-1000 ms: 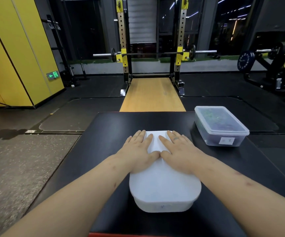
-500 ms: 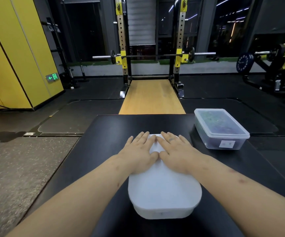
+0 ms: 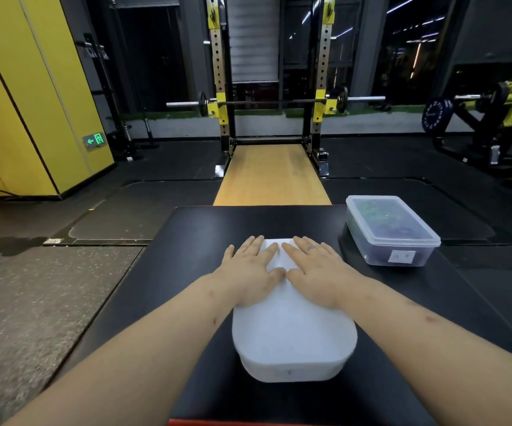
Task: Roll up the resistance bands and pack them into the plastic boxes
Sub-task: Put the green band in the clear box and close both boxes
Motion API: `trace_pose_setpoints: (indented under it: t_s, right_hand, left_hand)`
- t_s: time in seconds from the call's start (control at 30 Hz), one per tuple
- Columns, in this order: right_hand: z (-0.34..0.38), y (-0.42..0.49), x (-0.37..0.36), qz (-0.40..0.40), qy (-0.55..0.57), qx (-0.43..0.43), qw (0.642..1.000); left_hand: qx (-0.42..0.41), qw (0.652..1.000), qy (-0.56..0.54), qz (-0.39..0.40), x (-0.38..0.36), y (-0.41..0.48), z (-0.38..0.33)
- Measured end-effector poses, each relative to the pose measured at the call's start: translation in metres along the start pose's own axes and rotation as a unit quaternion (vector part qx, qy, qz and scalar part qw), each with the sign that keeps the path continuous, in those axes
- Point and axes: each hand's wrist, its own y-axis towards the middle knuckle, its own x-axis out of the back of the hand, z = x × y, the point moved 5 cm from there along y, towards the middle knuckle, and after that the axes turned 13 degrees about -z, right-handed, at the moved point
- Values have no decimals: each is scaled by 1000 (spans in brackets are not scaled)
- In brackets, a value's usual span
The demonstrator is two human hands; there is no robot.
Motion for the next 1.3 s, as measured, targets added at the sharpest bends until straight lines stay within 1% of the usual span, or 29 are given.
trace_pose_setpoints:
  t_s: [0.23,0.4,0.7,0.87,1.07,1.3]
  right_hand:
    - [1,-38,-2,20,2,-26,999]
    - [2,-42,-1,11,-12,-29,999]
    - [5,-45,4,22,-3,-35,999]
    - [10,-70,9,31,1,-45,998]
    - [21,-93,9,12,10,-47,999]
    - [20,-93,8,10,9,-44,999]
  left_hand:
    - [20,1000,5,4,-4,-41,-1]
    - [23,1000,1,-3,-6,-42,-3]
    - [16,1000,15,6,0,-45,-4]
    - [7,1000,4,21,5,-79,-13]
    - [7,1000,-4,-13,-1,-97,-15]
    - [3,1000,4,-17,-3,-94,-16]
